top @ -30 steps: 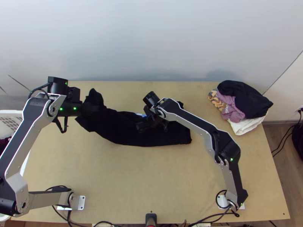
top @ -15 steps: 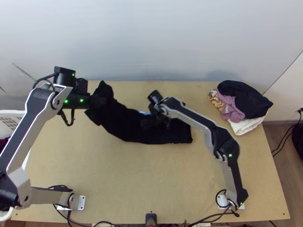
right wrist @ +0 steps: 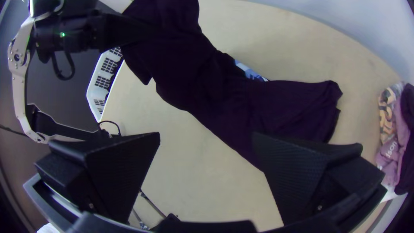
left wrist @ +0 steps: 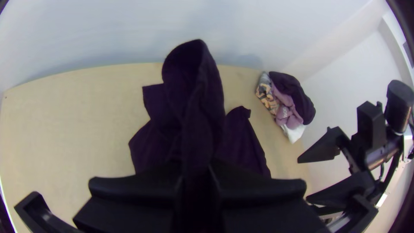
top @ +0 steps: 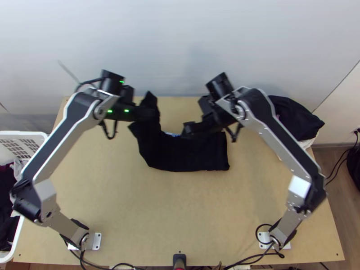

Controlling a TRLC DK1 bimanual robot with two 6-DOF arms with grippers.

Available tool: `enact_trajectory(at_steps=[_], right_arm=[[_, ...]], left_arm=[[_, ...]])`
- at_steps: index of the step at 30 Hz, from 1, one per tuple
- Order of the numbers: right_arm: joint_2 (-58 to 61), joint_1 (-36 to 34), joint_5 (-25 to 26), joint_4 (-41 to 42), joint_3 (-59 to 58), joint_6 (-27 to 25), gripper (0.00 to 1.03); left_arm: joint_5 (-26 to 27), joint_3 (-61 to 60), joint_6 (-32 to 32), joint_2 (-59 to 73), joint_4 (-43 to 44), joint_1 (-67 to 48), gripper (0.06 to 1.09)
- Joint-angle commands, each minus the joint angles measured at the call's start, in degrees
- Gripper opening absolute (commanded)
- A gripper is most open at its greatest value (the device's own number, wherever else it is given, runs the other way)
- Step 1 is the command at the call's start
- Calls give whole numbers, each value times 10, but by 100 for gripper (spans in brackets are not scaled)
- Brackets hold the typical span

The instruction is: Fold the t-shirt

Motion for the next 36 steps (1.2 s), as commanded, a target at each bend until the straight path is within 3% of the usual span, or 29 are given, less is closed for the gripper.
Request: enact_trajectory(at_steps=[1,5,9,15,27,28,29,31,32,36], right_arm=[[-120,-72,-5,-47,-84,-13,99],[-192,-177,-13,-17,-203,-22,99],[-224,-247,-21,3,-246,-9,99],[-248,-269,-21,42,-289,38,99],[-265,-274,-21,51,-322,46,99],[-267,-275,-21,54,-327,46,99],[-269,-275,-21,57,-330,46,99],[-274,-275,-21,62,-338,46,99],[-276,-275,-21,63,-343,46,99],[-291,-275,-21,85,-373,46,99]], left_arm=[[-31,57,-16,60,6,-97,10],[-76,86,-20,92,18,-151,10],[-126,94,-29,116,56,-208,10],[-170,121,-54,185,88,-253,10],[-212,222,-89,322,117,-298,10],[-212,226,-88,329,118,-299,17],[-211,229,-85,336,118,-300,39],[-199,239,-83,340,103,-300,94],[-193,253,-83,341,89,-299,105],[-192,257,-83,291,90,-297,105]])
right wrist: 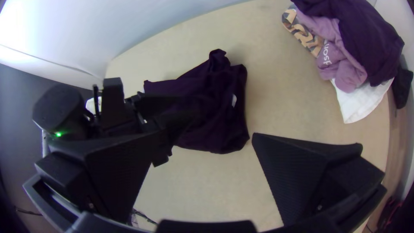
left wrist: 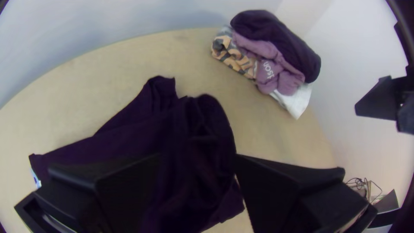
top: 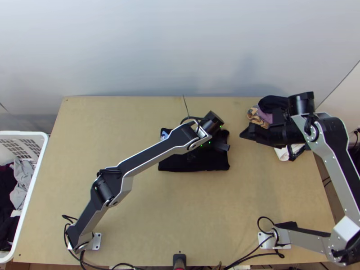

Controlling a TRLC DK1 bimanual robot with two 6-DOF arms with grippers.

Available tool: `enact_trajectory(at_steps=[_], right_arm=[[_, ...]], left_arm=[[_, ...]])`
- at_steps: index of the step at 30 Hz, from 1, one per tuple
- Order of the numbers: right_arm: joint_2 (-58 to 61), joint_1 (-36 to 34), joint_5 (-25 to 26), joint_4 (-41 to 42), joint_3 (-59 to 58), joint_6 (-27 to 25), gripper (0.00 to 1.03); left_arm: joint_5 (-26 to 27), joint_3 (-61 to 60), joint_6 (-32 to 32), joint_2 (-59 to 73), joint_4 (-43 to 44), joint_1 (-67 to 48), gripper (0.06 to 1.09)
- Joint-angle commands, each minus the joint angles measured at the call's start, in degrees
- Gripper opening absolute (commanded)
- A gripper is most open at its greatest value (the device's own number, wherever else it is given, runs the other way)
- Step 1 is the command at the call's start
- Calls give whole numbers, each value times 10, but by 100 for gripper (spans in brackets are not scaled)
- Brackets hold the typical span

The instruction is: Fold the t-shirt

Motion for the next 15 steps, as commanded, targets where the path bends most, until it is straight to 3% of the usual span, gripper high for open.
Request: enact_trajectory(at_steps=[1,7,10,15], right_arm=[[-20,-1,0,25,-42,1,99],[-14,36,7,68,-47,11,99],[-7,74,49,108,-43,10,99],[44,135,65,156,-25,8,99]], left_arm=[[6,31,-1,-37,-11,-1,105],[6,30,-2,-131,-30,22,105],[6,16,-3,-170,-70,53,105],[6,-50,-1,-233,-120,115,105]])
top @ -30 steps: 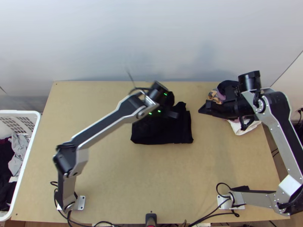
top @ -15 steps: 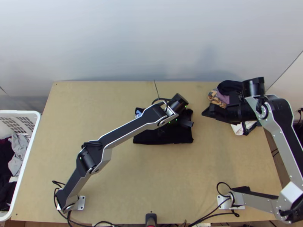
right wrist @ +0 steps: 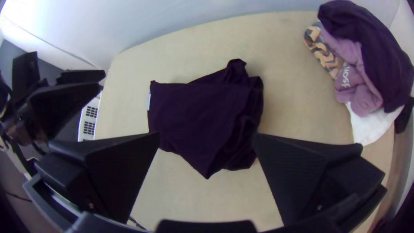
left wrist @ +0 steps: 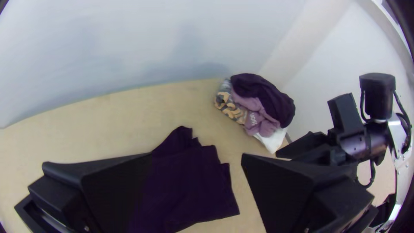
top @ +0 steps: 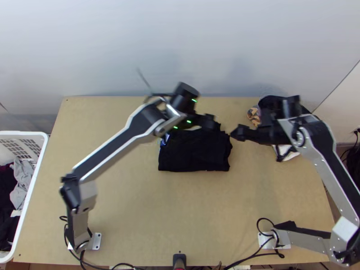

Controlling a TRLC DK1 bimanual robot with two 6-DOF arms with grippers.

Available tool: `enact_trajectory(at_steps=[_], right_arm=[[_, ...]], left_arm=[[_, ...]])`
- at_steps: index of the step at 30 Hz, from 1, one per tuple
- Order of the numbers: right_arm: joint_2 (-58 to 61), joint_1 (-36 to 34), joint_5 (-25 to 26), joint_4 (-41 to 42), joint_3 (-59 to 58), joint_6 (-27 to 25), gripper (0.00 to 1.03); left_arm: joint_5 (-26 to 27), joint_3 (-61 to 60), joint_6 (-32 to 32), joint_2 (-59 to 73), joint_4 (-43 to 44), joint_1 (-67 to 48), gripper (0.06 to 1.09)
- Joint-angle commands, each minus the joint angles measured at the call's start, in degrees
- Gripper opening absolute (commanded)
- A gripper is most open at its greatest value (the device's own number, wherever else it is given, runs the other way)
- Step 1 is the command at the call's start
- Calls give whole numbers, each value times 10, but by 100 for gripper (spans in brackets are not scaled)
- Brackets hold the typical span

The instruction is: Fold the t-shirt

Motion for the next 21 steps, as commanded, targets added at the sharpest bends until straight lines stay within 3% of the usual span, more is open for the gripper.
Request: enact_trajectory(at_steps=[1,8,13,21], right_arm=[[62,79,30,64,21,-1,99],[215,137,28,80,68,-12,99],[273,146,37,157,-17,-19,99],[198,82,41,196,-157,-49,99]], left_arm=[[0,-65,2,-90,-63,72,105],[0,-124,2,-137,-67,120,105],[0,-130,-3,-160,-71,145,105],[0,-199,2,-222,-82,191,105]])
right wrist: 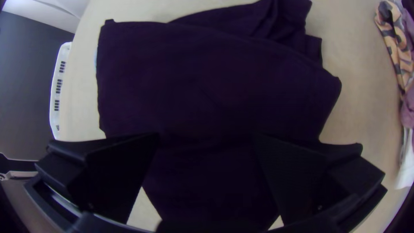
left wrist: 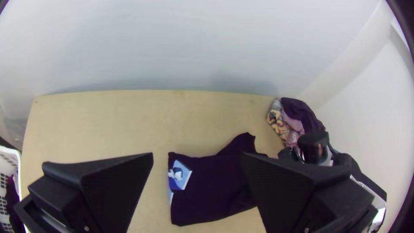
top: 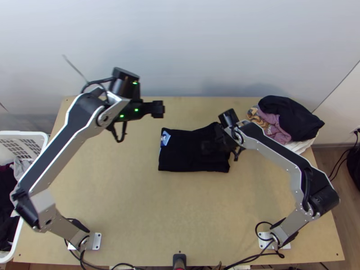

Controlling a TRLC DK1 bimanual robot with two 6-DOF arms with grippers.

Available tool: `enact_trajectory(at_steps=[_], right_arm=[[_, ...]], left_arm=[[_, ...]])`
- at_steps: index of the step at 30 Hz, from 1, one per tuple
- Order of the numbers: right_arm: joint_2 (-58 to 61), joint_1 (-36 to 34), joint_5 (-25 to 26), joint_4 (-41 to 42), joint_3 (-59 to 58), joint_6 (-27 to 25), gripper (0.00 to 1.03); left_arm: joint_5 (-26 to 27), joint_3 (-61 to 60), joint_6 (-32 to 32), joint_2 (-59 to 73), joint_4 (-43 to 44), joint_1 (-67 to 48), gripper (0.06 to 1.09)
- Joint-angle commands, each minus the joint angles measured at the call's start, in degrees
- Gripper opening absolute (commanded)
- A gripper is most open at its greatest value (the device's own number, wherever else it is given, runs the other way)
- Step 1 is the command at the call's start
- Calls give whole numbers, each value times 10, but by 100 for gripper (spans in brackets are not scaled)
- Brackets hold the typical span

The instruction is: Fold the t-shirt

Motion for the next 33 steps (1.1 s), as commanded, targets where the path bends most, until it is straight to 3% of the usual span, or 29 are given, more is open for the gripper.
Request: enact_trajectory(at_steps=[1,6,8,14,17,23,33], right_arm=[[-54,-36,5,28,-92,-22,99],[-141,-10,45,15,-60,-17,99],[-163,27,103,11,-43,-25,99],[-192,188,295,36,-79,-149,99],[-210,253,326,111,-146,-221,99],[-212,331,371,211,-237,-305,99],[-194,333,401,460,-334,-512,99]], left_arm=[[0,-65,2,-57,-7,46,105],[0,-118,3,-100,-7,80,105],[0,-136,2,-119,-7,94,105],[0,-185,8,-178,-14,144,105],[1,-206,10,-209,-19,169,105],[1,-237,9,-255,-23,198,105],[13,-269,-4,-263,4,206,105]])
